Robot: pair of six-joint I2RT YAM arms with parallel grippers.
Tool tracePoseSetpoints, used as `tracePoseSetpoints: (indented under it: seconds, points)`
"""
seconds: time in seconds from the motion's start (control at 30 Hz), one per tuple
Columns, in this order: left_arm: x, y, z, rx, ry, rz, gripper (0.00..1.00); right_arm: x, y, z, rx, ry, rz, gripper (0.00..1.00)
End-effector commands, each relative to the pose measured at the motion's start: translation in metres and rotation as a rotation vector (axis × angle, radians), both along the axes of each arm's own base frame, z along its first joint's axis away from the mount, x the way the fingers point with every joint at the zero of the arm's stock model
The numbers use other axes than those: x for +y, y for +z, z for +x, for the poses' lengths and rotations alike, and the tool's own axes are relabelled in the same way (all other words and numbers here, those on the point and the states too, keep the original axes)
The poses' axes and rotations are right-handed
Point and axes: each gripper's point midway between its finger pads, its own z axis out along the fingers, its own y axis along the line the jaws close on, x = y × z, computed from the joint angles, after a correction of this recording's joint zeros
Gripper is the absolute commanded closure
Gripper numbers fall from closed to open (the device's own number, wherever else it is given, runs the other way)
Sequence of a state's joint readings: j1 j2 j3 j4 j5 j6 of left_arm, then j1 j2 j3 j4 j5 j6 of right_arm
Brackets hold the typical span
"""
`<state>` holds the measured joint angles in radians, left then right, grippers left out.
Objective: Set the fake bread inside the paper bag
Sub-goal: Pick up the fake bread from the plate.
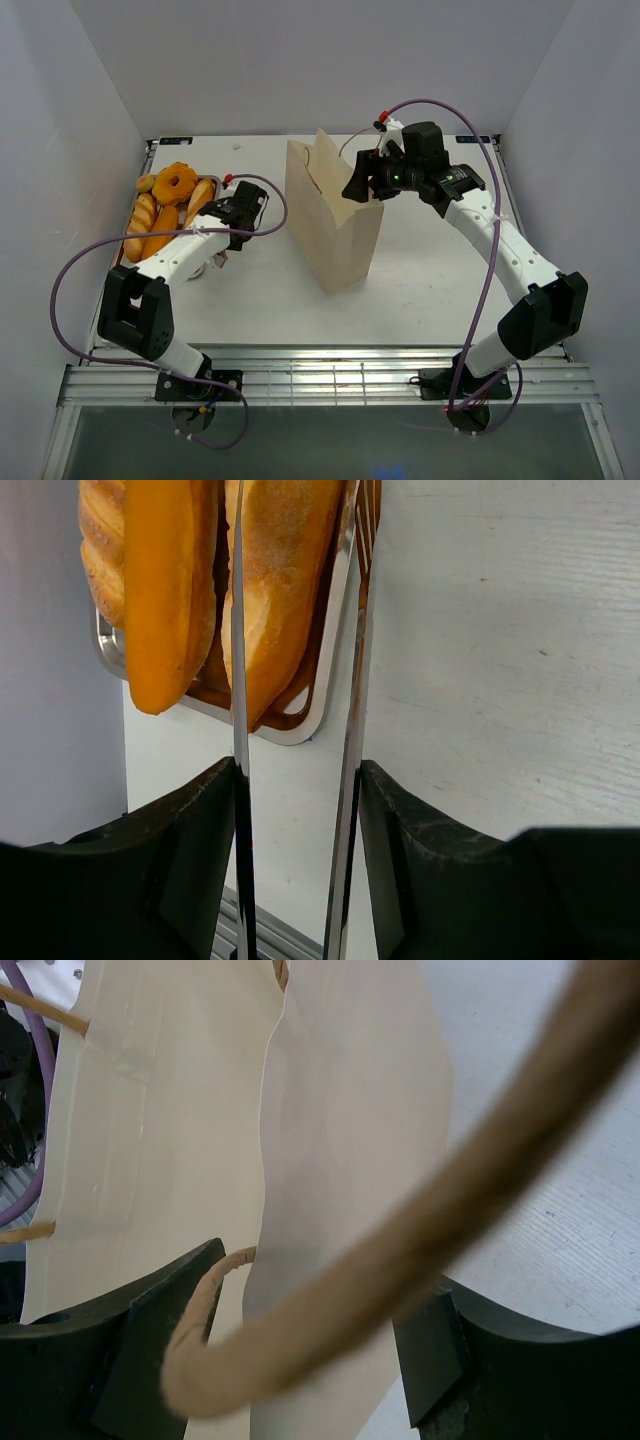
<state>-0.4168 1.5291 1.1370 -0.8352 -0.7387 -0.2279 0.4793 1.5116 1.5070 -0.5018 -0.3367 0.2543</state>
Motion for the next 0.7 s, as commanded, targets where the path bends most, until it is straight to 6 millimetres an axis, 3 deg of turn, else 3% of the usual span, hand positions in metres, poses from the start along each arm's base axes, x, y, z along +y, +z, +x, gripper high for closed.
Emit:
tracePoseSetpoints:
  seconds: [0.0, 0.27, 0.67]
  points:
    - [-0.003, 0.009, 0.000, -0.044, -0.017, -0.056, 0.40, 0.000, 0.013, -0.001, -0.043, -0.007, 0.014, 0.29]
    - [0.012, 0.004, -0.004, -0.028, 0.018, -0.025, 0.40, 0.003, 0.012, -0.002, -0.040, 0.001, 0.022, 0.29]
    - [0.018, 0.005, -0.004, -0.023, 0.039, -0.031, 0.41, 0.004, 0.013, -0.002, -0.048, 0.000, 0.021, 0.29]
